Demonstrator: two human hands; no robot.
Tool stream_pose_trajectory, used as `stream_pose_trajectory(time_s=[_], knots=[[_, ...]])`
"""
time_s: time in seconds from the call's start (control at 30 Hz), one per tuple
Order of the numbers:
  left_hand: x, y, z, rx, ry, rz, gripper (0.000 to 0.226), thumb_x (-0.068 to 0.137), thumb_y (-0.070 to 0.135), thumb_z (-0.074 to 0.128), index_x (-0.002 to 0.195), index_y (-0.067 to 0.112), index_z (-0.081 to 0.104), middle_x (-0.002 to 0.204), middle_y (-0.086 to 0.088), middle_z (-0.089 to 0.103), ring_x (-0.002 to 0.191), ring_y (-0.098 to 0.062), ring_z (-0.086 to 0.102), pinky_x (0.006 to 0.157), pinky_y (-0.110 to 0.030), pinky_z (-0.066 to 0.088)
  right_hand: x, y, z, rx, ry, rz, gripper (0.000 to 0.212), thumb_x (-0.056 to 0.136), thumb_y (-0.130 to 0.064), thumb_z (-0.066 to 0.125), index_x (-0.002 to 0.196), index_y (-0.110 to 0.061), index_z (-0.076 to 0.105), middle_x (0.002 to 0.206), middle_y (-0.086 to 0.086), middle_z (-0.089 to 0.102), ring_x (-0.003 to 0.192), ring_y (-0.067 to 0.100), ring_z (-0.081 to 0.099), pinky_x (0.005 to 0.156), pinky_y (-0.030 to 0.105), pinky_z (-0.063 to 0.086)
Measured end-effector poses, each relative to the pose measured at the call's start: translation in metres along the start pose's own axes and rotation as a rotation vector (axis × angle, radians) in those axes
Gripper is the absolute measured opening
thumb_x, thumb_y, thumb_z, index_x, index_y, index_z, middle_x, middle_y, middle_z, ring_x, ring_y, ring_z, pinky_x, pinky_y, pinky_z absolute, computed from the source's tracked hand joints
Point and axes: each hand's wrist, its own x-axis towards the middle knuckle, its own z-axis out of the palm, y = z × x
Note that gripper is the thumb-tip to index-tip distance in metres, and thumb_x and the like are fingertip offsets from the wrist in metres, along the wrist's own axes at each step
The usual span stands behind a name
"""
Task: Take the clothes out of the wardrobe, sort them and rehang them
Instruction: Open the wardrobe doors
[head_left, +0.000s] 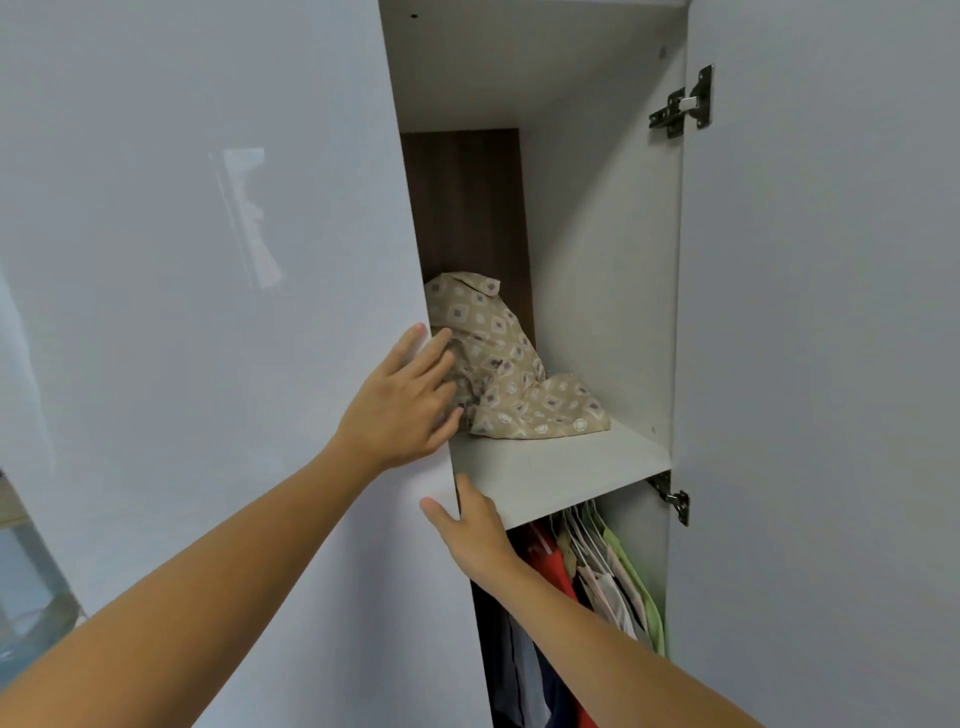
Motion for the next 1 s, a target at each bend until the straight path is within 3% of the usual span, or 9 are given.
stream_pose_trajectory(time_s=[0.13,0.23,0.4,0.5,0.6,0.67,0.77,0.87,1.0], knots=[[-0.001,0.002,-0.003,-0.024,0.006,-0.005,0.055,0.105,0.047,0.04,0.105,0.008,0.078,0.133,-0.018,0.068,0.144,-0.037,0.048,0.128,-0.057,0.017,0.0,0.005,0.005,0.05,-0.012,0.032,0.058,0.093,-0.06,0.059,0.138,-0.022,0.053,0.135,-0.005,0.063,0.126,0.011,0.058,0.111,0.042,0.048],[-0.005,0.006,-0.012,-0.036,0.063,-0.011,0.051,0.104,0.046,0.043,0.103,0.008,0.078,0.13,-0.017,0.069,0.144,-0.036,0.049,0.129,-0.056,0.018,-0.011,0.004,0.001,0.038,-0.026,0.004,0.05,0.101,-0.046,0.059,0.137,-0.012,0.051,0.135,0.001,0.061,0.123,0.012,0.057,0.112,0.038,0.047],[-0.02,0.021,-0.052,-0.058,0.141,-0.003,0.043,0.101,0.045,0.05,0.096,0.011,0.076,0.125,-0.014,0.069,0.141,-0.034,0.052,0.128,-0.055,0.022,-0.058,0.0,-0.013,0.023,-0.052,-0.063,0.016,0.105,-0.035,0.057,0.104,-0.021,0.049,0.104,-0.001,0.061,0.09,0.009,0.056,0.086,0.031,0.052],[-0.036,0.036,-0.082,-0.078,0.188,-0.024,0.034,0.097,0.041,0.055,0.093,0.013,0.074,0.12,-0.012,0.069,0.137,-0.032,0.055,0.128,-0.055,0.023,-0.099,-0.01,-0.025,-0.054,-0.093,-0.075,0.022,0.105,-0.036,0.057,0.095,-0.025,0.042,0.091,-0.004,0.053,0.074,0.007,0.047,0.065,0.022,0.041],[-0.057,0.052,-0.12,-0.062,0.142,-0.09,0.031,0.093,0.04,0.059,0.094,0.014,0.075,0.124,-0.012,0.069,0.14,-0.032,0.052,0.13,-0.054,0.017,-0.14,-0.025,-0.032,-0.121,-0.104,-0.116,0.031,0.103,-0.038,0.06,0.086,-0.032,0.035,0.083,-0.011,0.047,0.068,0.006,0.043,0.06,0.021,0.037],[-0.073,0.061,-0.148,-0.028,0.072,-0.147,0.033,0.093,0.043,0.059,0.102,0.016,0.076,0.14,-0.013,0.064,0.148,-0.031,0.045,0.13,-0.055,0.016,-0.165,-0.033,-0.03,-0.142,-0.116,-0.152,0.024,0.103,-0.039,0.06,0.095,-0.034,0.038,0.087,-0.015,0.05,0.077,0.007,0.05,0.063,0.019,0.038],[-0.095,0.074,-0.198,0.052,0.013,-0.298,0.041,0.092,0.045,0.061,0.12,0.019,0.073,0.169,-0.013,0.034,0.16,-0.031,0.024,0.129,-0.058,0.017,-0.203,-0.049,-0.025,-0.199,-0.132,-0.191,0.022,0.104,-0.042,0.058,0.111,-0.026,0.045,0.1,-0.014,0.057,0.091,0.009,0.059,0.07,0.022,0.047],[-0.106,0.078,-0.249,0.136,-0.03,-0.518,0.068,0.092,0.043,0.058,0.155,0.021,0.049,0.176,-0.015,0.007,0.163,-0.033,0.005,0.126,-0.064,0.015,-0.239,-0.064,-0.012,-0.267,-0.143,-0.251,0.036,0.105,-0.044,0.055,0.132,-0.022,0.047,0.121,-0.008,0.062,0.111,0.015,0.065,0.082,0.024,0.051],[-0.132,0.064,-0.296,0.202,-0.091,-0.672,0.083,0.09,0.041,0.049,0.167,0.024,0.024,0.176,-0.016,-0.006,0.163,-0.035,-0.004,0.126,-0.065,0.014,-0.275,-0.078,0.009,-0.393,-0.187,-0.386,0.051,0.105,-0.045,0.054,0.149,-0.023,0.04,0.136,-0.006,0.056,0.116,0.017,0.063,0.087,0.026,0.051]])
